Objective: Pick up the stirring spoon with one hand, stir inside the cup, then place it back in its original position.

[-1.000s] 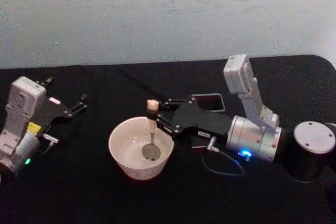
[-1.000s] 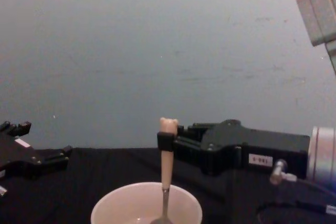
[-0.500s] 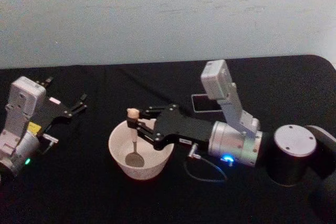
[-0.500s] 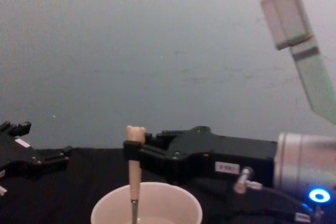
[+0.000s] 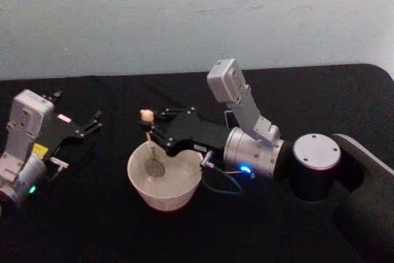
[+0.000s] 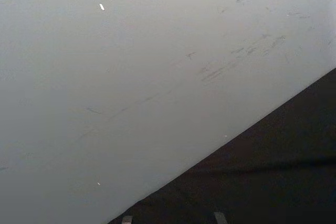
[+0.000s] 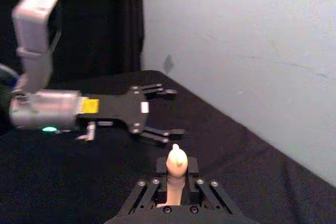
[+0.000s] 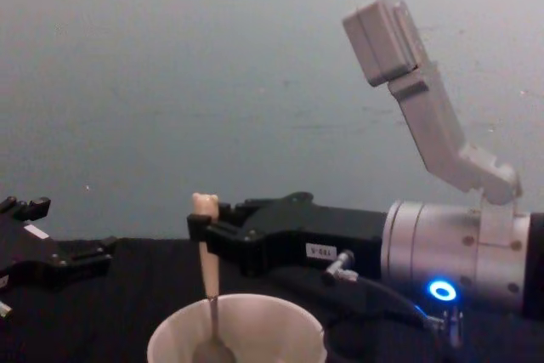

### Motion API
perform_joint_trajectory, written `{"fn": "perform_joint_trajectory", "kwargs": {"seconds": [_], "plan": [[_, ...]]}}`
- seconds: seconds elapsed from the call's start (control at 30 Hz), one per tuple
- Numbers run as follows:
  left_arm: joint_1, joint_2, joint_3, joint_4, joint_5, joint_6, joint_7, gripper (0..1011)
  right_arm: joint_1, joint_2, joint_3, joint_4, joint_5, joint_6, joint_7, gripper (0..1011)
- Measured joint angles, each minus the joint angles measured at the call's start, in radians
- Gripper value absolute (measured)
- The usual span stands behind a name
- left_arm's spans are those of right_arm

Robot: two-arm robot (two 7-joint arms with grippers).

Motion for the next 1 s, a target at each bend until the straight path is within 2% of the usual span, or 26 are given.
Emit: {"fn": "perform_joint_trajectory", "kwargs": {"seconds": [0.17,0.3,0.67,0.87,1.0], "plan": [[0.000,0.000,0.000,0.000,0.000,0.000,0.000,1001,0.012,-0.016,0.026,0.034,-0.014,-0.003,-0.020,218],[0.000,0.000,0.000,0.000,0.000,0.000,0.000,1001,0.012,-0.011,0.042,0.037,-0.022,-0.006,-0.021,218],[0.000,0.000,0.000,0.000,0.000,0.000,0.000,1001,-0.034,0.060,0.064,-0.044,-0.022,0.005,0.028,218],[0.000,0.000,0.000,0.000,0.000,0.000,0.000,1001,-0.070,0.116,0.064,-0.120,0.005,0.014,0.079,218],[0.000,0.000,0.000,0.000,0.000,0.000,0.000,1001,-0.081,0.132,0.058,-0.151,0.025,0.020,0.097,218]]}}
